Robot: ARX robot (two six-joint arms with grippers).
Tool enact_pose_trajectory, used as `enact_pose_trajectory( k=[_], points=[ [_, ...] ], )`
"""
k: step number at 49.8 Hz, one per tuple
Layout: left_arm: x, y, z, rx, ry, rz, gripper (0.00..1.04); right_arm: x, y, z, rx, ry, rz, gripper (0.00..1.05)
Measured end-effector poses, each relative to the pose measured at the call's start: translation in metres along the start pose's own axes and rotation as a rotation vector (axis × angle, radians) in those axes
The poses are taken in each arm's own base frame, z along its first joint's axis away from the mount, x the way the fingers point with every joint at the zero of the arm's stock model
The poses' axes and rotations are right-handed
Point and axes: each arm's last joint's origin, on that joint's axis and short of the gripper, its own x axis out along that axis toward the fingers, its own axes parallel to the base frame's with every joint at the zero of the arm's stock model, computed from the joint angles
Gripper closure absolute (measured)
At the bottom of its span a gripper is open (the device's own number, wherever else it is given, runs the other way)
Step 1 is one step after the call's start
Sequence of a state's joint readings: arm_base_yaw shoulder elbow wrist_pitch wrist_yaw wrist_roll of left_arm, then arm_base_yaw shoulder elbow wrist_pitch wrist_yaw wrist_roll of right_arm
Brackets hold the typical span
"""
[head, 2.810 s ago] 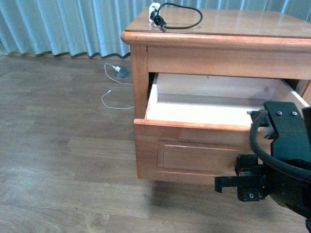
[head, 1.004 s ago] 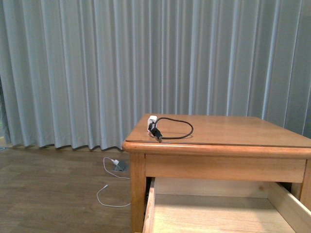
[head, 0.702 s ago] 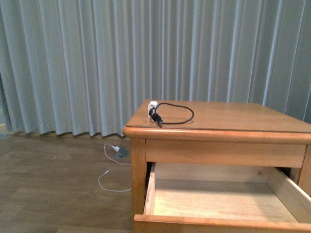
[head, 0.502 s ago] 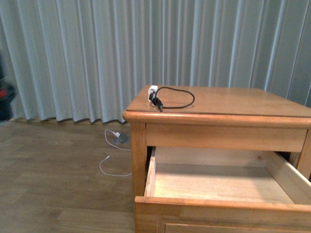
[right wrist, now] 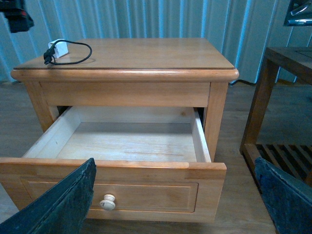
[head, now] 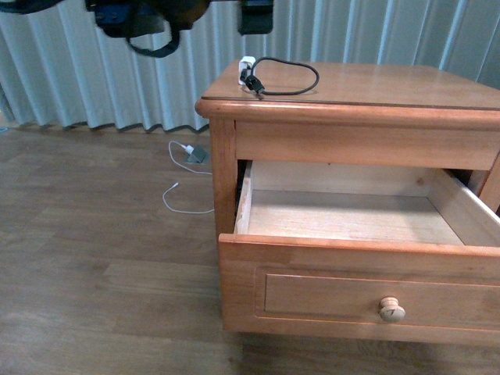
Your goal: Put charger into drawer
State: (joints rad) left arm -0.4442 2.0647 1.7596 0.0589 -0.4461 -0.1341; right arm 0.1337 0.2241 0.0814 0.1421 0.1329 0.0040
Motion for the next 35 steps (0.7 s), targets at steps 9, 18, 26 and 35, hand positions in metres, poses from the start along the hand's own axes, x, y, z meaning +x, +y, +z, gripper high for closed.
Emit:
enact_pose_trajectory(
  k=[9,18,26,35],
  points=[
    [0.042,-0.033,-0.008,0.005,0.024,0.020,0.06,0.000,0.000,0.000,0.000,0.000,0.000,0.08],
    [0.062,-0.051,-0.021,-0.001,0.035,0.042,0.06,0.000,0.000,0.000,0.000,0.000,0.000,0.08],
    [0.073,-0.060,-0.040,-0.007,0.067,0.089,0.06,0.000,0.000,0.000,0.000,0.000,0.000,0.08],
    [0.075,-0.058,-0.043,-0.027,0.069,0.121,0.06,0.000,0.000,0.000,0.000,0.000,0.000,0.08]
  ],
)
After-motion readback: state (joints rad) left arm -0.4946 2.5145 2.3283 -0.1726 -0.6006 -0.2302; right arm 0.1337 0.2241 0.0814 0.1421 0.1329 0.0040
